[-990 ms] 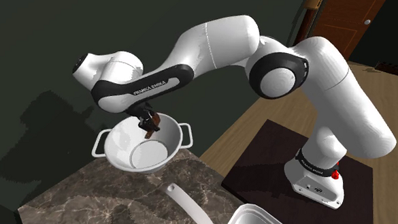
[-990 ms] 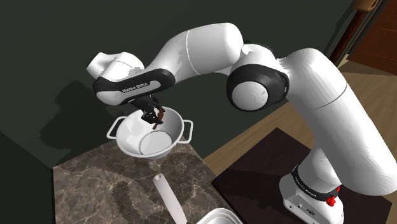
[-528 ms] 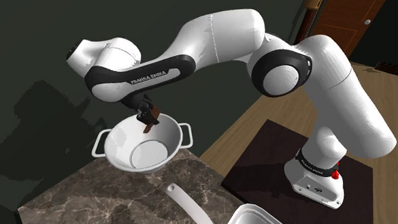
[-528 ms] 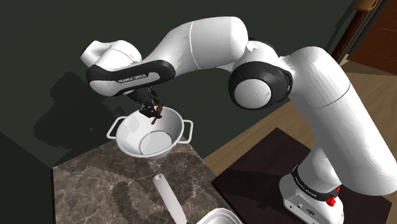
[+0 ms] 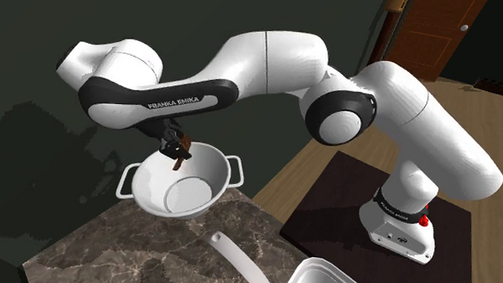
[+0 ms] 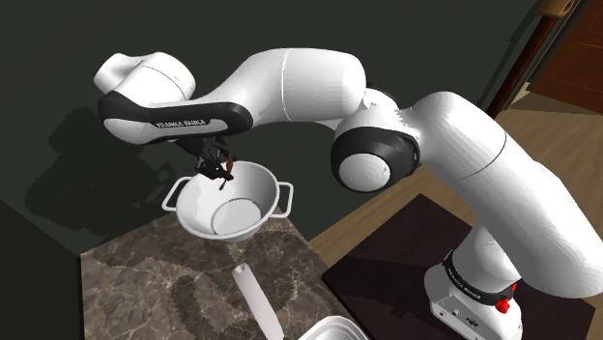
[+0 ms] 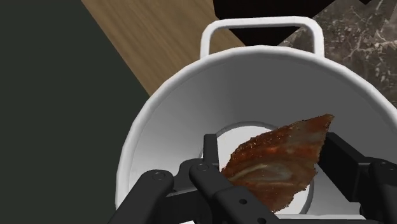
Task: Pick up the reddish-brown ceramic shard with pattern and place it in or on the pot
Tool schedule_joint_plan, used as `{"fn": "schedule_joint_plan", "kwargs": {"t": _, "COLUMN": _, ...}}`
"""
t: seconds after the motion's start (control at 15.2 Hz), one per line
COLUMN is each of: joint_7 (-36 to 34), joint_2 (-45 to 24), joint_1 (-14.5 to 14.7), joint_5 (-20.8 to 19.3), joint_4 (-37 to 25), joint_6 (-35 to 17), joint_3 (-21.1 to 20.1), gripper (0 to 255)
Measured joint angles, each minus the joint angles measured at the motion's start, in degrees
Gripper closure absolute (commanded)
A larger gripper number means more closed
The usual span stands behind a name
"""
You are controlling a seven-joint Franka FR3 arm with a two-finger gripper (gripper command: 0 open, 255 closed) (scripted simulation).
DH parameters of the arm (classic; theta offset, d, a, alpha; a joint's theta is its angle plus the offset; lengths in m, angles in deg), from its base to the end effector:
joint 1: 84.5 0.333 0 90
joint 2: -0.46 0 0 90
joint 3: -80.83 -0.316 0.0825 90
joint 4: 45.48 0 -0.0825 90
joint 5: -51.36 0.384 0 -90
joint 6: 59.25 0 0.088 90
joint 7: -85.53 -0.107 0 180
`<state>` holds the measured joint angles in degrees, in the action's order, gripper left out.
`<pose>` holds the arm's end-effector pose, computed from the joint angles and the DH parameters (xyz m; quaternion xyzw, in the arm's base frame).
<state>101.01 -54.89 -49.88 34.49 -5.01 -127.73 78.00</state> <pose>0.6095 0.3979 0.3570 0.8742 0.4066 -0.2074 0.1658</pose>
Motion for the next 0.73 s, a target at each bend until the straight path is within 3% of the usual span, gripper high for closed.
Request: {"fn": "schedule_joint_plan", "kwargs": {"t": 0.73, "joint_7": -2.4, "joint_2": 0.5, "joint_1": -0.7, "joint_5": 0.3, "joint_4": 9.2, "joint_6": -8.2, "joint_3": -0.5, "gripper": 255}}
